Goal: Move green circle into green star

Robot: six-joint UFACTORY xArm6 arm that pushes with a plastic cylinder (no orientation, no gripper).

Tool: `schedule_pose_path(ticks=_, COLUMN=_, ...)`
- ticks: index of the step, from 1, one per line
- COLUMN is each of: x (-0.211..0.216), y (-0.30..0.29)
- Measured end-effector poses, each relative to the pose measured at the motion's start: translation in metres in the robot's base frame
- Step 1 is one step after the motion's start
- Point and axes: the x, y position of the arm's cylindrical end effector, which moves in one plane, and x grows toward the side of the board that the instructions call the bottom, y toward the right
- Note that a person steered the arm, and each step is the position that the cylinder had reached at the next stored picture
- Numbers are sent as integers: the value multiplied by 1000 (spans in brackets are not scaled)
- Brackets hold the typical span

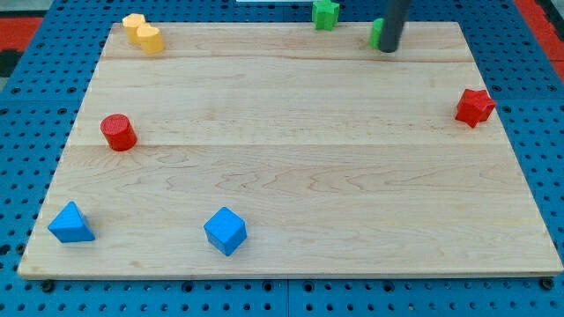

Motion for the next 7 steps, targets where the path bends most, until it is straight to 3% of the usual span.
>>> schedule_pose_path(ticks=1, x=-9, y=51)
schedule_pose_path(ticks=2, x=-21, y=49)
schedule_pose_path(ticks=3, x=-16, y=-11)
schedule_pose_path(ticks=4, x=-16, y=-22)
schedule_pose_path(ticks=5, x=-21, y=6)
schedule_pose_path(ticks=7, x=-18, y=-18)
